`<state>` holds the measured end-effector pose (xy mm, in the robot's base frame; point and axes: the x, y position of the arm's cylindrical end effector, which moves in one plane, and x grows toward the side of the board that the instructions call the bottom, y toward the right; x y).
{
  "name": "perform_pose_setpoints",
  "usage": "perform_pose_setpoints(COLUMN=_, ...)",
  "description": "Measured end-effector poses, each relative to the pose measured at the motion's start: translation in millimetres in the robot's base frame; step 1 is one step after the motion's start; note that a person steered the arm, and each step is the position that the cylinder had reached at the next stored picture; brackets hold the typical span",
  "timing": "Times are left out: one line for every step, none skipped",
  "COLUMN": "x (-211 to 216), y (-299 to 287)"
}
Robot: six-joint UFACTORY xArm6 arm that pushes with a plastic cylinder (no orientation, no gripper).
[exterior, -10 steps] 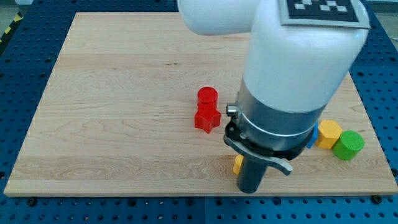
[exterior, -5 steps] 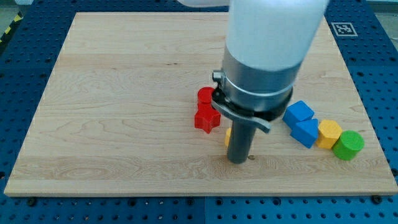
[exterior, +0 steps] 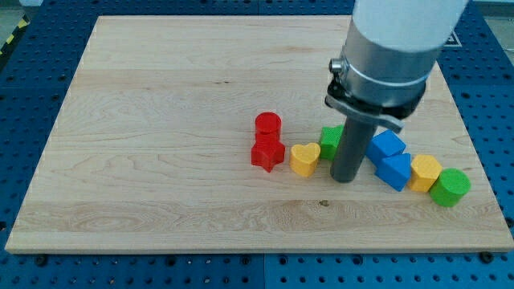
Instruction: Push the heart into the red star
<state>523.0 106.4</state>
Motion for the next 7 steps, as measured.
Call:
perform_pose_setpoints(x=-8, y=-29)
perform_pose_setpoints(x=-8, y=-73)
perform_pose_setpoints(x=-11, y=-91)
perform_pose_setpoints(x=-12, y=-76)
perform_pose_setpoints(x=-26, y=-54)
perform_pose_setpoints(x=-60, y=-48)
perform_pose_setpoints(x=-91, y=-50)
